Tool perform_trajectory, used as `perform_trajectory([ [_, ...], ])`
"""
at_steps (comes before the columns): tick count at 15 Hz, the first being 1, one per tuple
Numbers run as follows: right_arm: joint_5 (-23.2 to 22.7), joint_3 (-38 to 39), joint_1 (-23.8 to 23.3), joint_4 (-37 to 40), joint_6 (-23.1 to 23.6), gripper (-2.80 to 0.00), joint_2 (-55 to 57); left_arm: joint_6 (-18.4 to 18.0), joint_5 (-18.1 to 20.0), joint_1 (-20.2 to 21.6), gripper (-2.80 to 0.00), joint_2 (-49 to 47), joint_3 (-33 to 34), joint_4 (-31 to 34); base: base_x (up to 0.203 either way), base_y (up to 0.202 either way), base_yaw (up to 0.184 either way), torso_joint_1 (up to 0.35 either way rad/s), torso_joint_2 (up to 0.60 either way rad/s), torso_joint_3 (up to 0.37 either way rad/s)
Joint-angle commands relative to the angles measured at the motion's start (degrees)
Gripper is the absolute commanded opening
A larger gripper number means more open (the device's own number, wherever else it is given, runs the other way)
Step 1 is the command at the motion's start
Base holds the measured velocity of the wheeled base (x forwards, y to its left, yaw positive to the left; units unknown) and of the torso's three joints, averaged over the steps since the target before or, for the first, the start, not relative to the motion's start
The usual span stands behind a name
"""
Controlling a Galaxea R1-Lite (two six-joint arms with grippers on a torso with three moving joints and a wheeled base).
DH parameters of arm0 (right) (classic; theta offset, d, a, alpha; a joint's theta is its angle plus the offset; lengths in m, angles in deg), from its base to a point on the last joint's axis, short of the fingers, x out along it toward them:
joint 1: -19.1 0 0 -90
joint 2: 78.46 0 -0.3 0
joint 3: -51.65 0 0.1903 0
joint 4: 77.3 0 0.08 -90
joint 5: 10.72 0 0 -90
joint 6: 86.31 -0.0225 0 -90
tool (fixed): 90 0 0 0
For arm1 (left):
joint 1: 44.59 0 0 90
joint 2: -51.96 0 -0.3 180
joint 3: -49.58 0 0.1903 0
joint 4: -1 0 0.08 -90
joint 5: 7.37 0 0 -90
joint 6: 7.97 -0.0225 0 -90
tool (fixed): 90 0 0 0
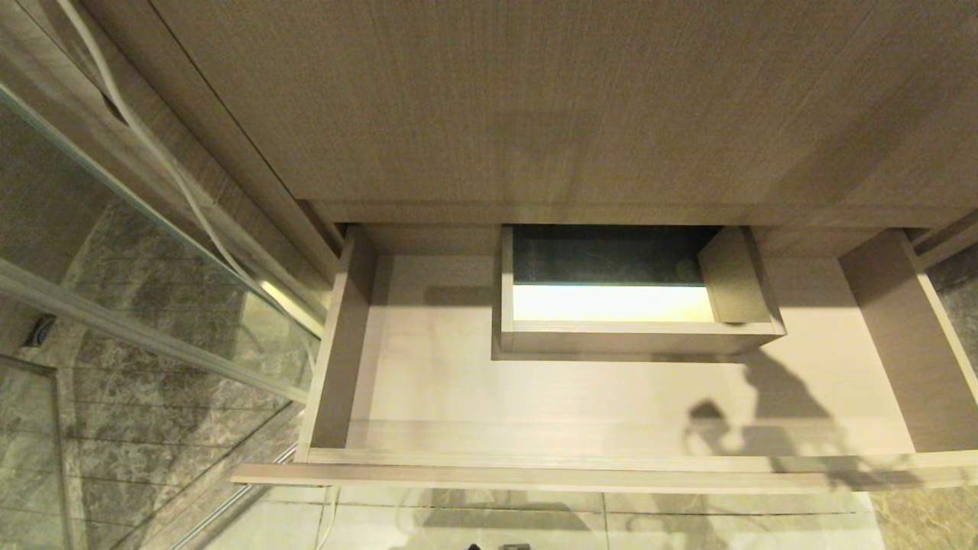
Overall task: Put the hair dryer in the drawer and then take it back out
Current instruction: Place it on the countertop
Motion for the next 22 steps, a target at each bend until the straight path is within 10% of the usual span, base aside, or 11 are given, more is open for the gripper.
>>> perform_trajectory([
  [1,0.03,-0.33,0.19,-3.46,0.09,-2.80,1.75,0.00,-0.02,0.00,-2.80,0.00,0.00,0.04,0.000,0.000,0.000,0.000,0.00,0.000],
  [16,0.43,1.33,0.14,-44.80,-1.49,-2.80,19.43,0.00,-0.02,0.00,-2.80,0.00,0.00,-0.01,0.000,0.000,0.000,0.000,0.00,0.000],
  [22,0.52,1.31,-0.01,-48.75,-1.34,-2.80,23.86,0.00,-0.02,0.00,-2.80,0.00,0.00,-0.01,0.000,0.000,0.000,0.000,0.00,0.000],
])
